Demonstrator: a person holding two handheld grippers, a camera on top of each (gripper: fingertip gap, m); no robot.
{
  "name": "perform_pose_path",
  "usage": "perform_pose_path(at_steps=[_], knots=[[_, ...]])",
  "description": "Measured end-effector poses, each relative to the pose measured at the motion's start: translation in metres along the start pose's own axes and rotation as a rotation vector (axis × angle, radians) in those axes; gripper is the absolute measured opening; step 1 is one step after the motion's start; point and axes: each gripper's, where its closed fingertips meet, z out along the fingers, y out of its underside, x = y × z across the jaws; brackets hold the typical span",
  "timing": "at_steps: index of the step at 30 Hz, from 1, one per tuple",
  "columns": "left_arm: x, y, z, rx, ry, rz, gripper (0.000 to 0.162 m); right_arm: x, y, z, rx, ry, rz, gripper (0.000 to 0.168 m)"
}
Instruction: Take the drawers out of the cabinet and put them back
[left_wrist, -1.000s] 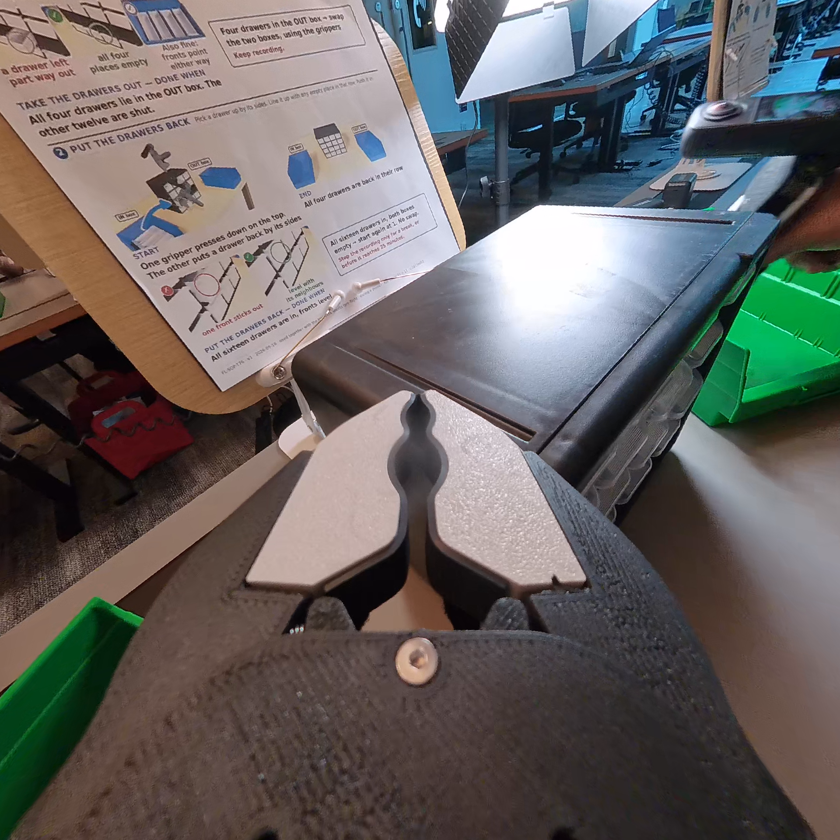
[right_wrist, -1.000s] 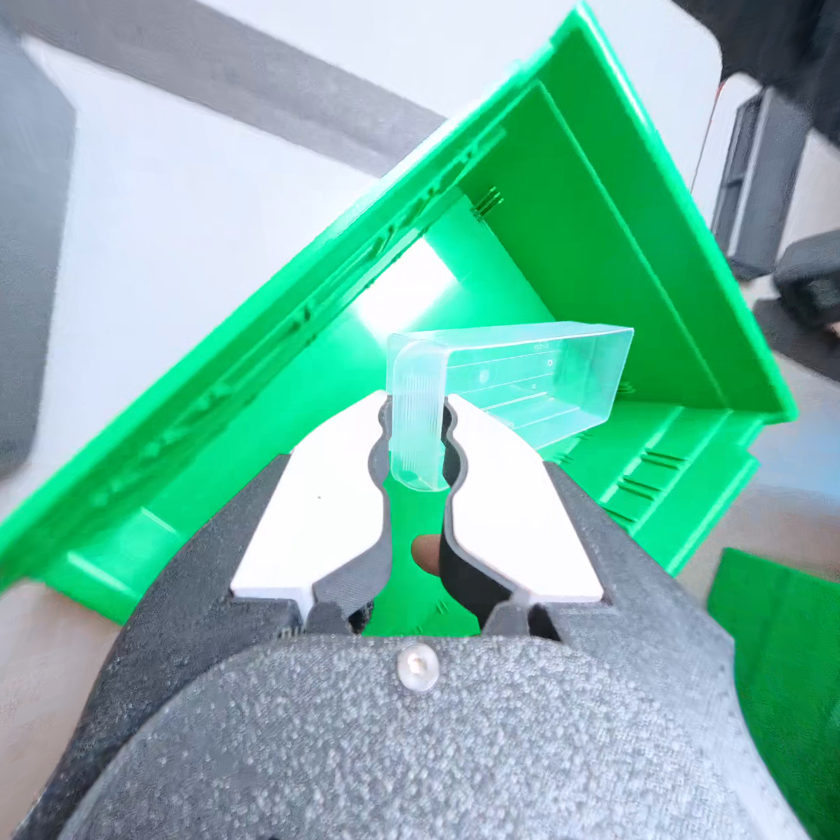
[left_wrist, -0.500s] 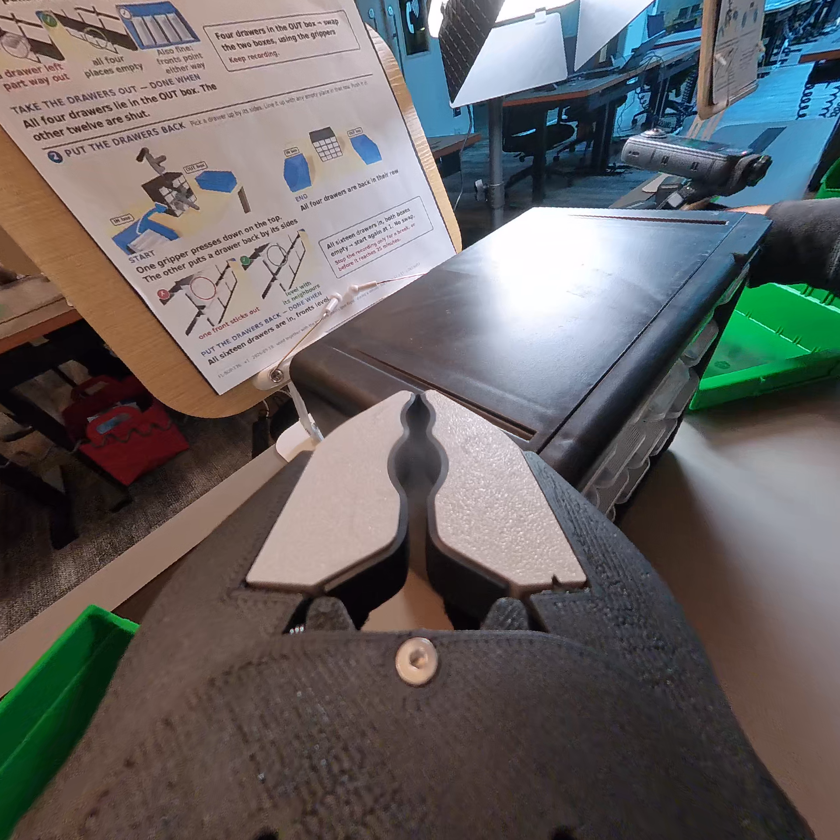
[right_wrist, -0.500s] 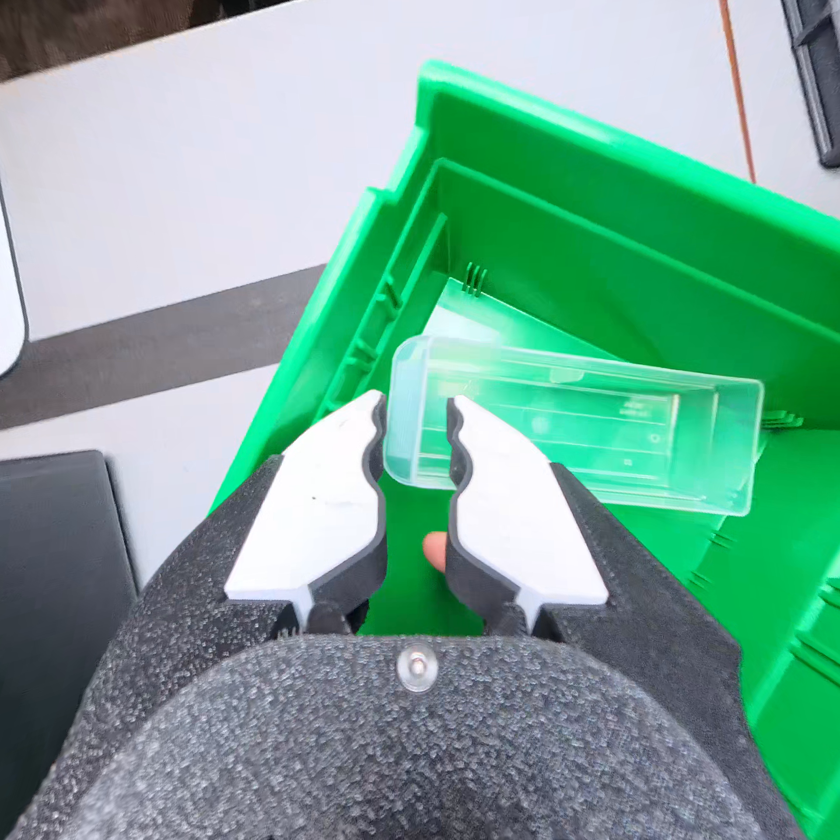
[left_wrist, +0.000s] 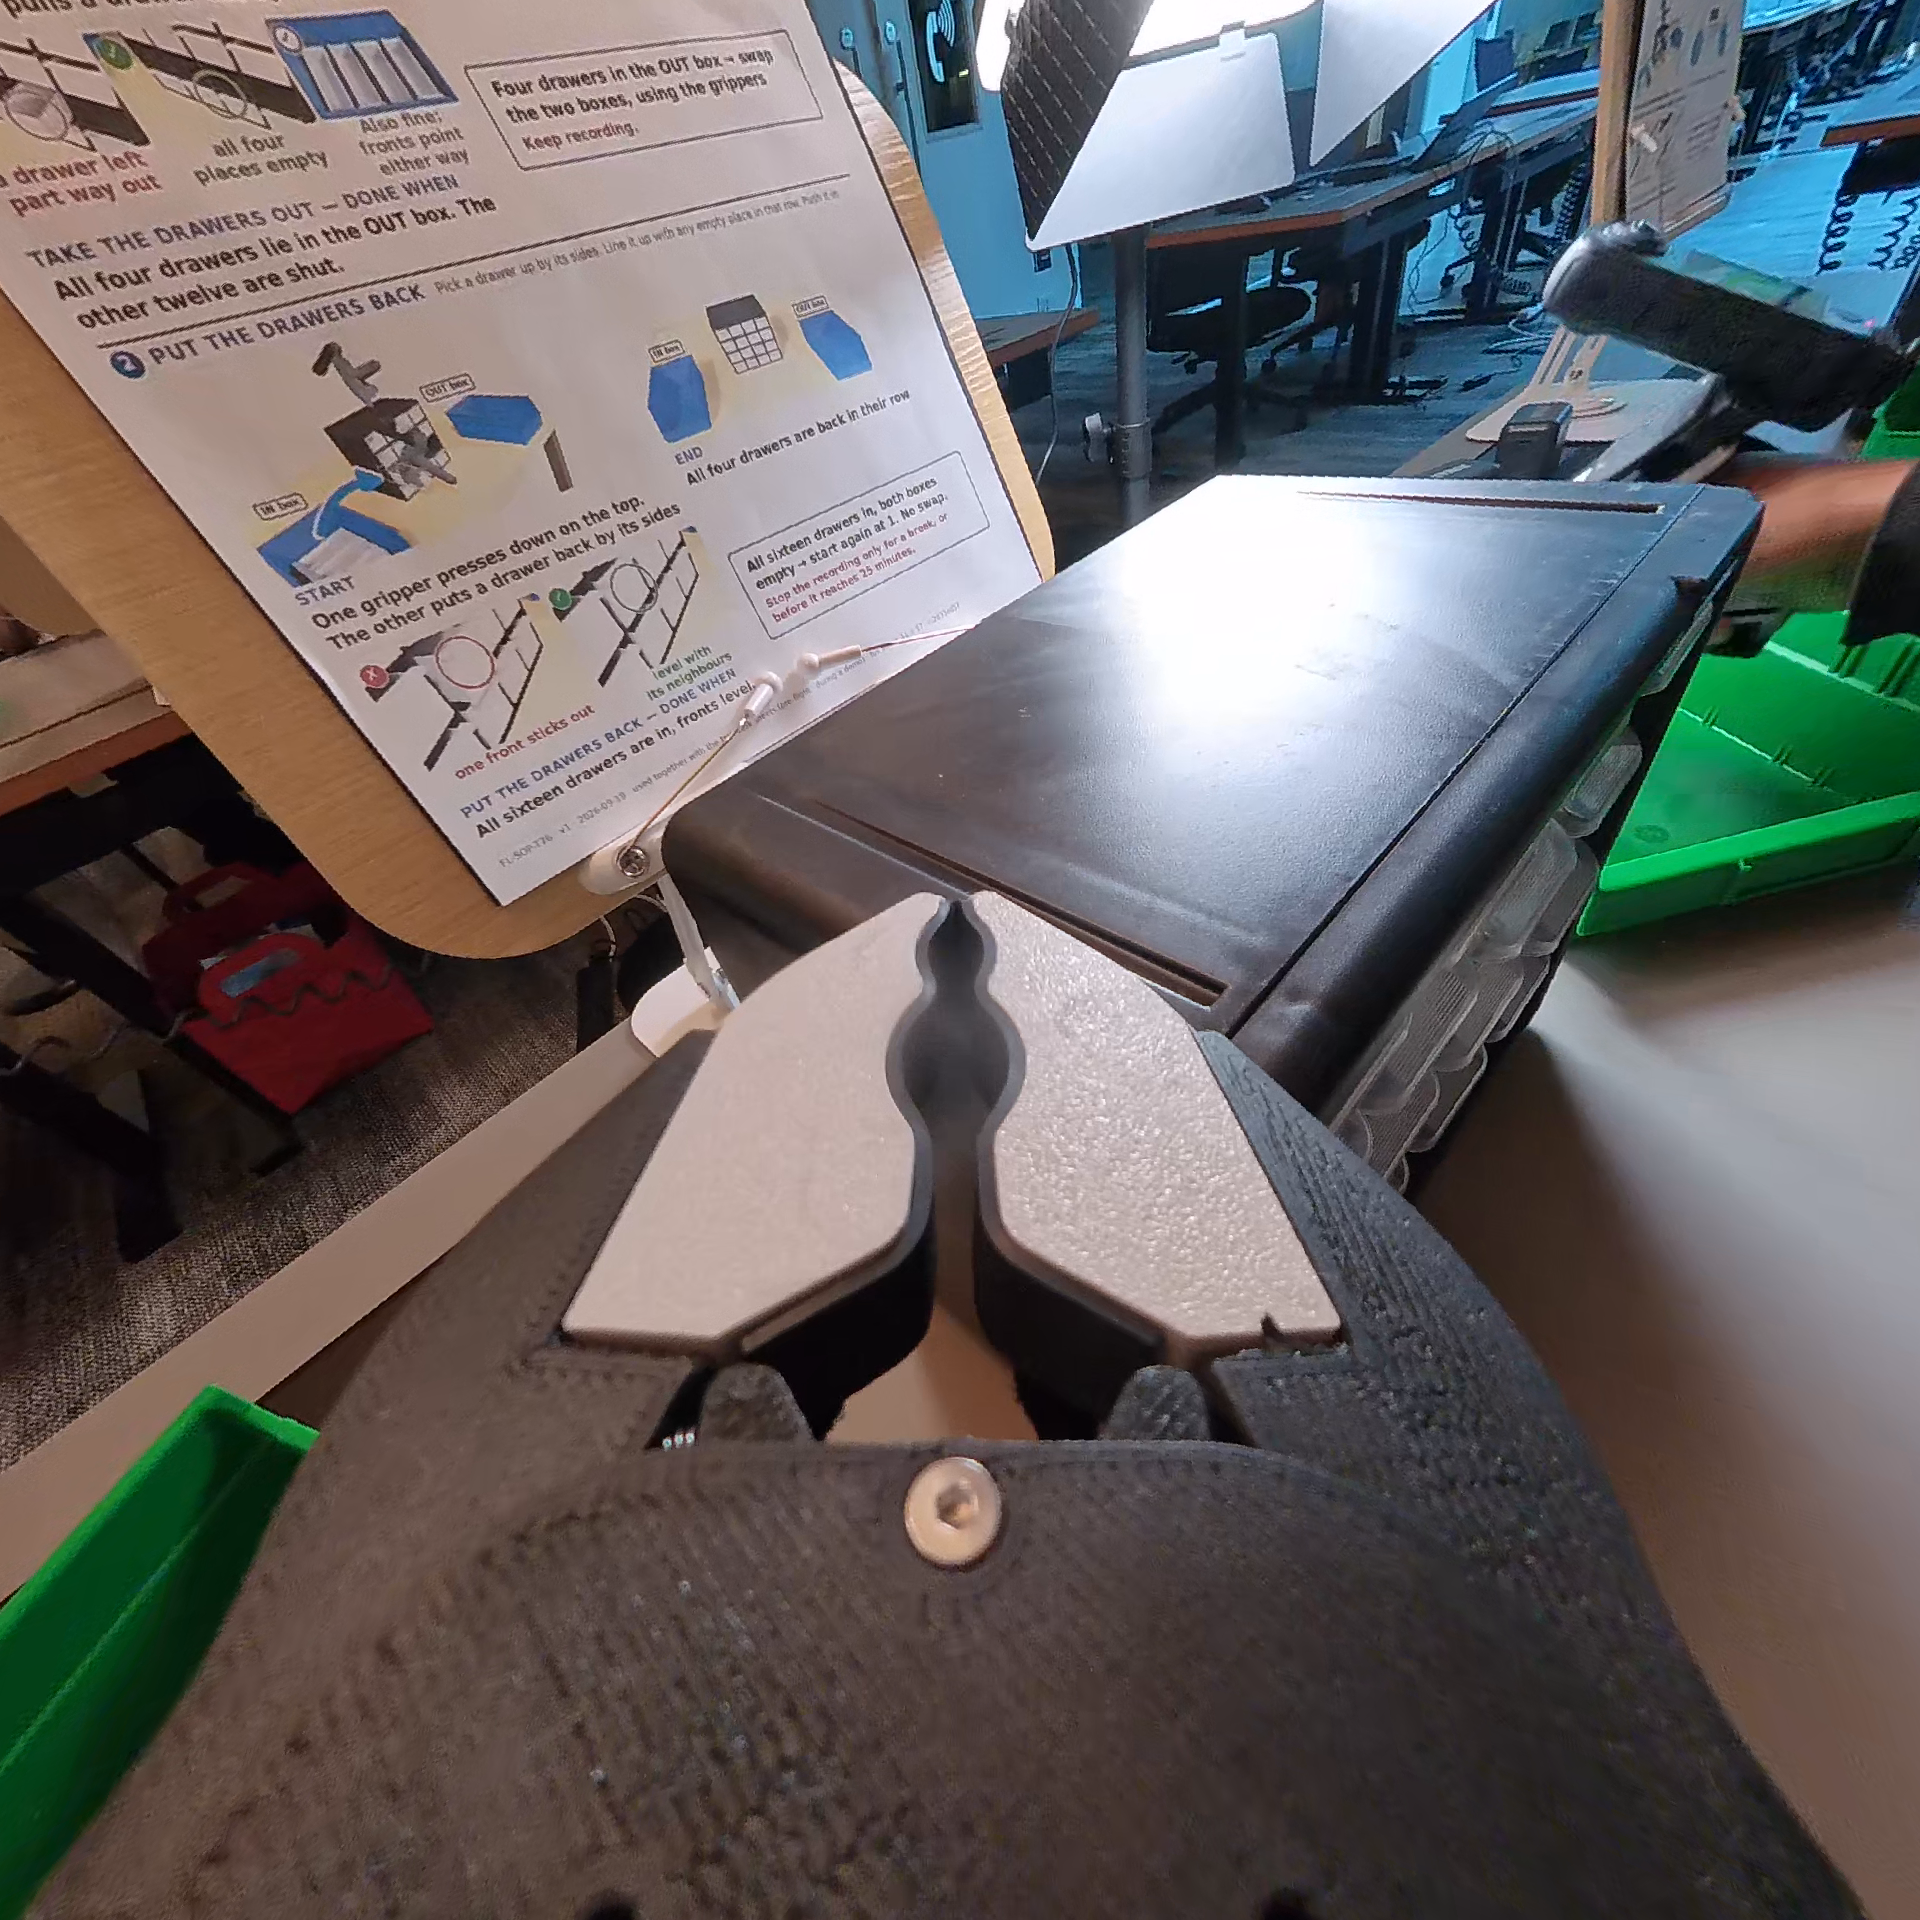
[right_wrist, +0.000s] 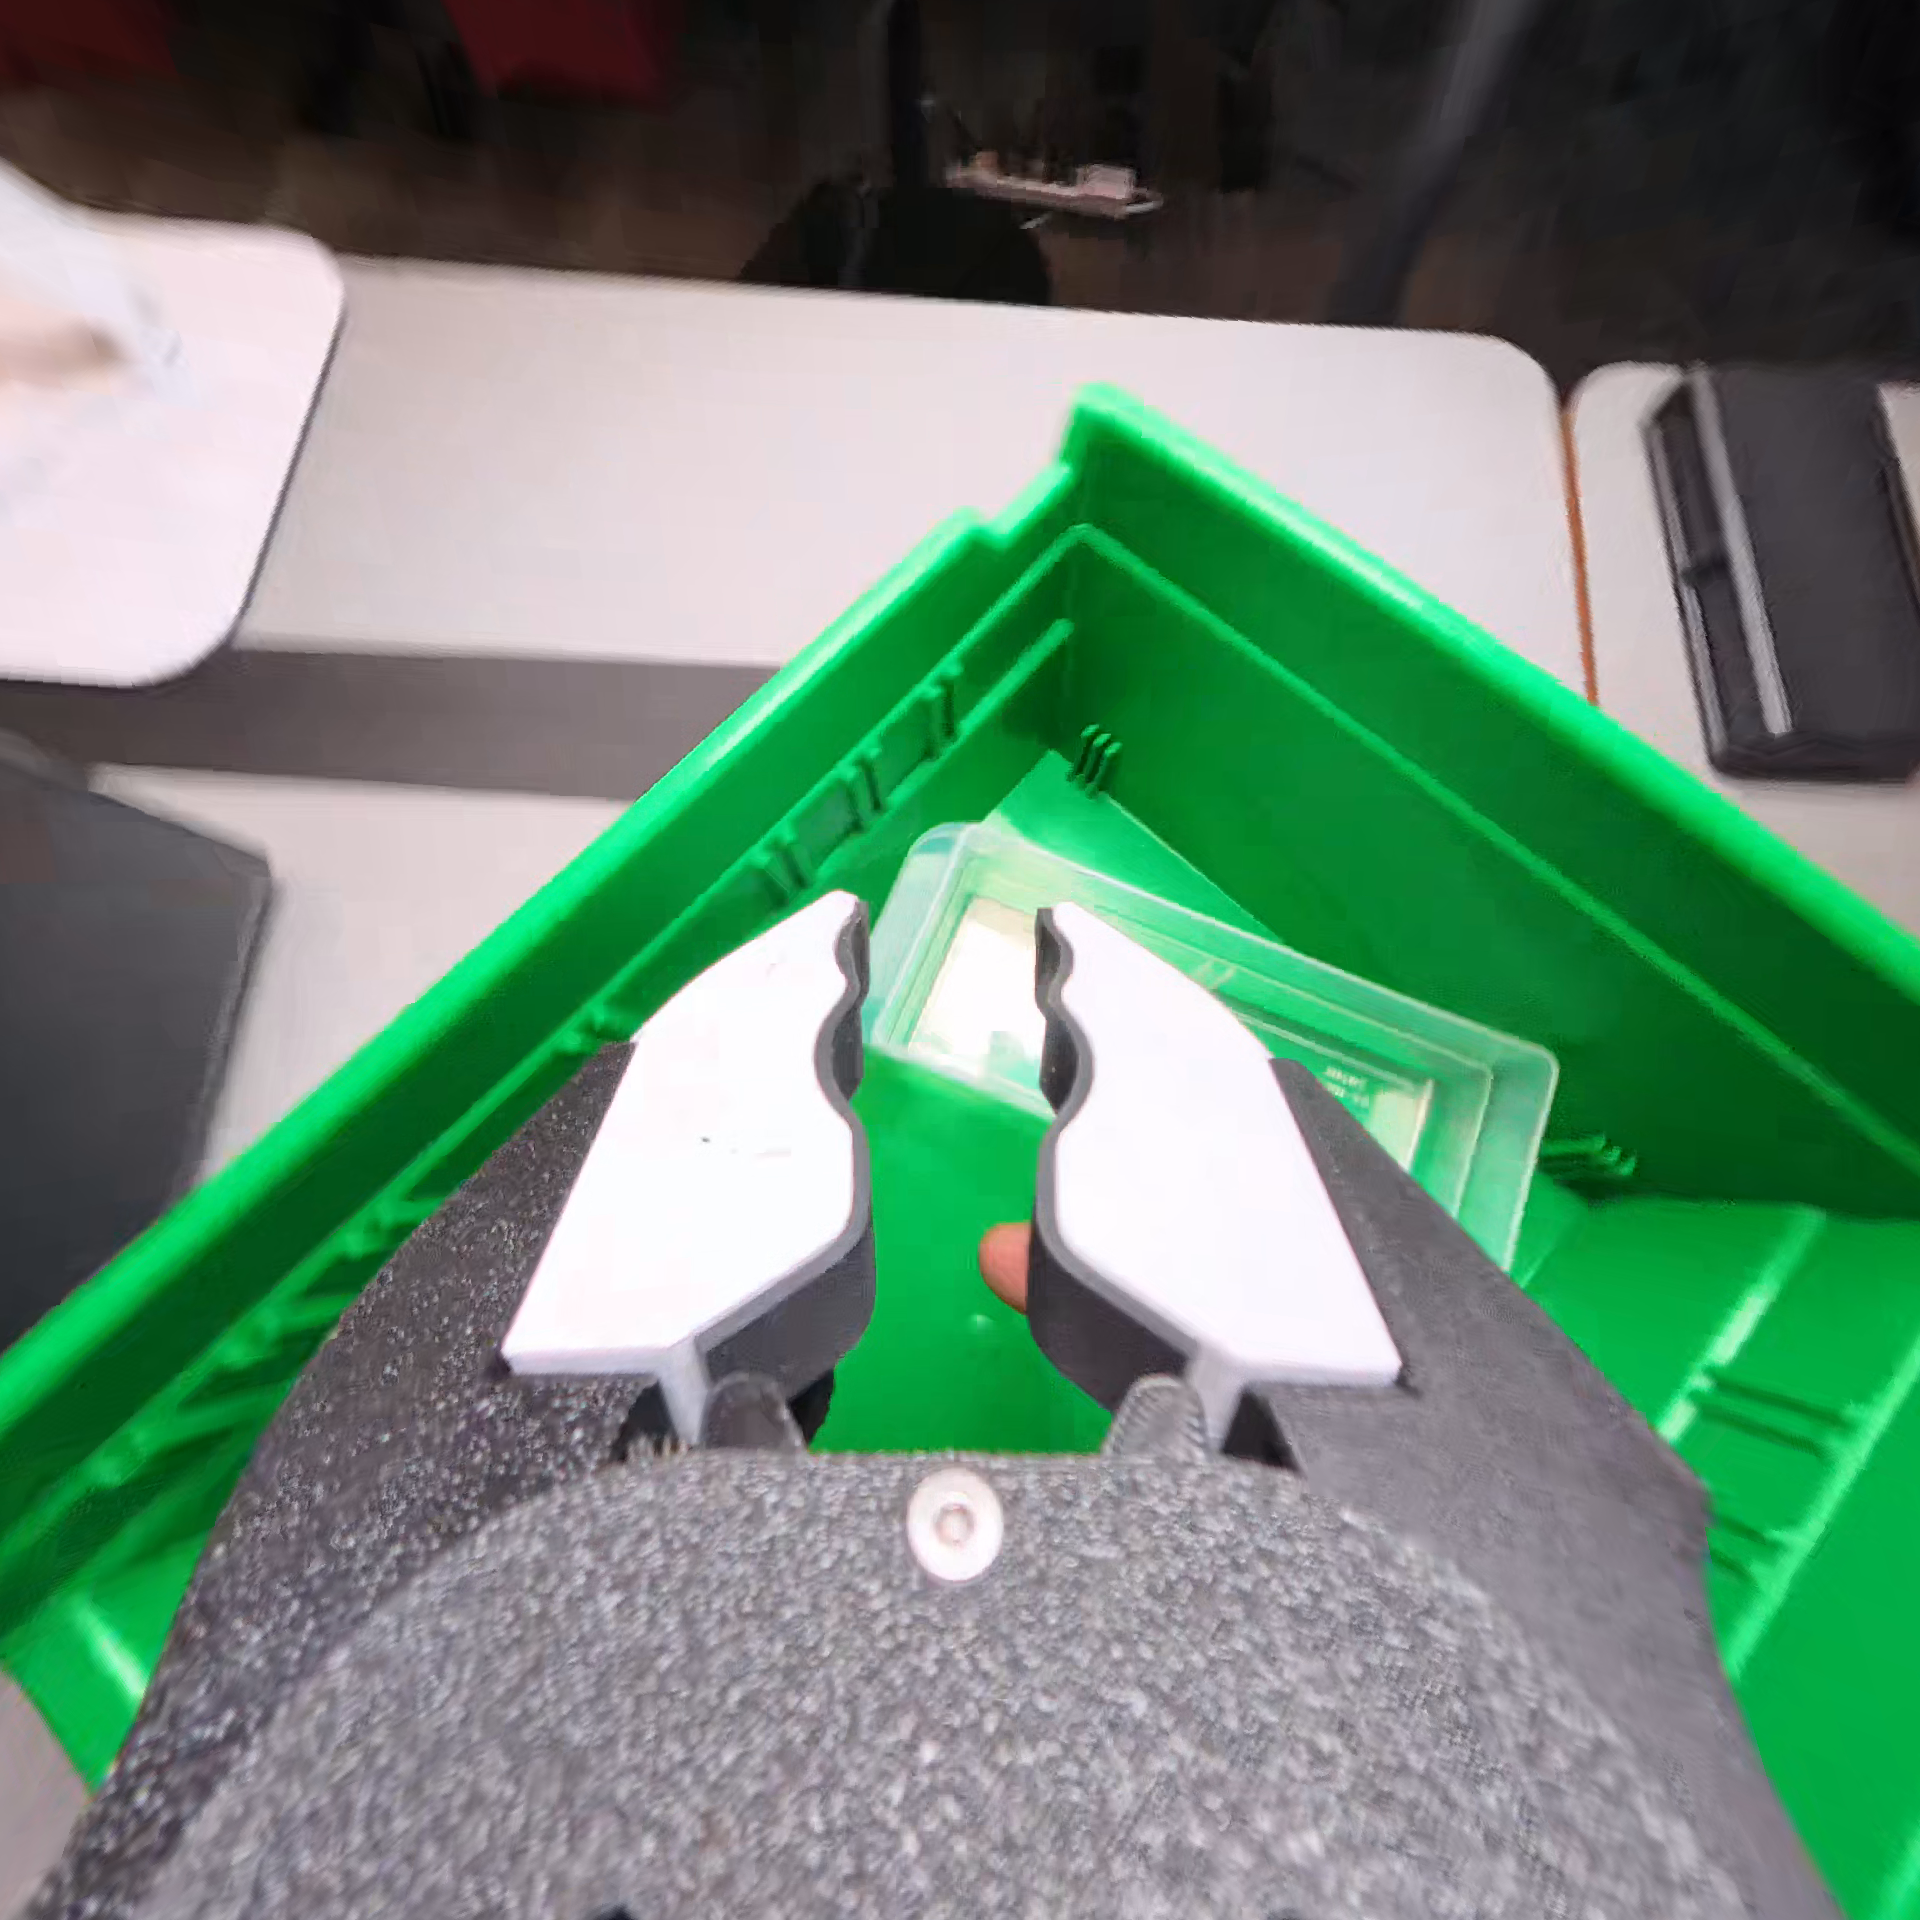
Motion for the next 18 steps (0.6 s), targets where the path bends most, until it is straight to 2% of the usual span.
perform_pose_path(at_steps=[3, 6, 8, 10, 13, 18], knots=[[0.0, 0.0, 0.0, -0.001, -0.002, 0.003, 0.0, -0.016, 0.023, -0.004, -0.109, -0.043, -0.386, 0.034], [0.0, 0.0, 0.0, -0.003, -0.006, 0.008, 0.0, -0.008, 0.049, 0.001, -0.253, 0.051, -0.702, 0.037], [0.0, 0.0, 0.0, -0.003, -0.008, 0.011, 0.0, 0.0, 0.053, 0.006, -0.286, 0.131, -0.837, 0.035], [0.0, 0.0, 0.0, -0.003, -0.01, 0.011, 0.0, 0.001, 0.049, 0.012, -0.272, 0.157, -0.867, 0.028], [0.0, 0.0, 0.0, -0.003, -0.01, 0.011, 0.0, 0.006, 0.034, 0.016, -0.229, 0.207, -0.822, 0.007], [0.0, 0.0, 0.0, -0.002, -0.006, 0.014, 0.0, 0.017, 0.025, 0.025, -0.239, 0.228, -0.602, 0.006]])
